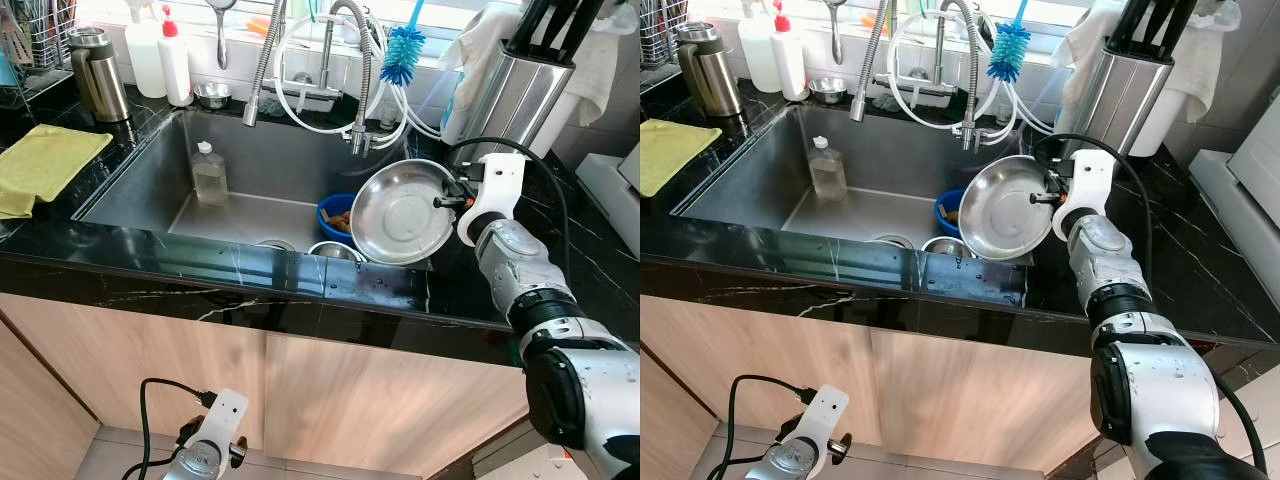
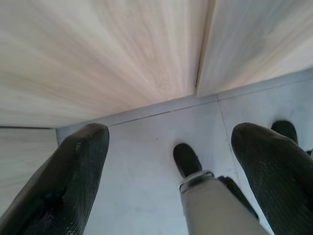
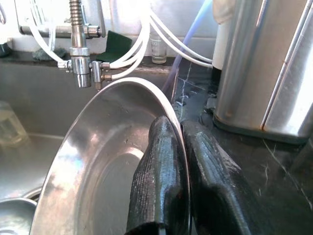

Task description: Kitchen organization

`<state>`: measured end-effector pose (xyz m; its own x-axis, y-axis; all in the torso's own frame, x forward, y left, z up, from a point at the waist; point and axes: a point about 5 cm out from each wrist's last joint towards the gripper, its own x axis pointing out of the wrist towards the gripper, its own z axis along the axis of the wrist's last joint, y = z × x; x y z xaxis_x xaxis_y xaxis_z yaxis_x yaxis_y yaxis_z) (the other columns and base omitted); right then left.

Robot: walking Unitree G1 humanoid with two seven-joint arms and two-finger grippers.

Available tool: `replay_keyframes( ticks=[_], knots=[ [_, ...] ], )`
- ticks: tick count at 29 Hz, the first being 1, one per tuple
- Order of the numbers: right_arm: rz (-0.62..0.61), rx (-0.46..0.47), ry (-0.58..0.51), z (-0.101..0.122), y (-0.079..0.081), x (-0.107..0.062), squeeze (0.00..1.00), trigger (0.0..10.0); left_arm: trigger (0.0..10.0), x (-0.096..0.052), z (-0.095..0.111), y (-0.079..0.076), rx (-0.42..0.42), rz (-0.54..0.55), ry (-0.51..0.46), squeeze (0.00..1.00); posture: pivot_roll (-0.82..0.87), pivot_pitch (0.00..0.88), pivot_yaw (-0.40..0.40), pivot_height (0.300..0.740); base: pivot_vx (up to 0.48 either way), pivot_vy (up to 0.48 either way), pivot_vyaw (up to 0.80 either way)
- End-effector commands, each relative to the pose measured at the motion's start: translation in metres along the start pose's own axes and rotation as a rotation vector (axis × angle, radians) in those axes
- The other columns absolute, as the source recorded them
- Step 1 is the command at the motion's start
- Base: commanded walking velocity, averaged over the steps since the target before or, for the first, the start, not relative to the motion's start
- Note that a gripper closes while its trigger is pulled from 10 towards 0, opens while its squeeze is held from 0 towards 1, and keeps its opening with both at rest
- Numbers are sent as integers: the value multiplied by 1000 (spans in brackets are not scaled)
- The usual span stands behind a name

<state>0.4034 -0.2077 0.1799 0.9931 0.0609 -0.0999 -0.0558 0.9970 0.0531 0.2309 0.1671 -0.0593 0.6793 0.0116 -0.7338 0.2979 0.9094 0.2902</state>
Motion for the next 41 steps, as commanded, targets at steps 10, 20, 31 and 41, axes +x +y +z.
replay_keyframes(
  ticks=[10, 20, 31, 41],
  knots=[
    [25, 26, -3, -7, 6, 0, 0, 10000, 10000, -1, -6, -1, 8, -4, 23, 0, 163, 13, -152, 740, 0, 0, 181],
    [8, 54, -2, -9, 2, -1, 0, 10000, 10000, -1, -7, -2, 17, -9, 25, 0, 158, 3, -149, 740, 104, 0, 343],
    [9, 38, 2, -10, 2, -2, 0, 10000, 10000, -1, -7, -2, 16, -8, 27, 0, 156, 9, -150, 740, 289, 0, 0],
    [12, 46, 5, -13, 2, -2, 0, 10000, 10000, -1, -8, -2, 15, -9, 28, 0, 153, 16, -150, 740, 313, 0, 341]
  ],
)
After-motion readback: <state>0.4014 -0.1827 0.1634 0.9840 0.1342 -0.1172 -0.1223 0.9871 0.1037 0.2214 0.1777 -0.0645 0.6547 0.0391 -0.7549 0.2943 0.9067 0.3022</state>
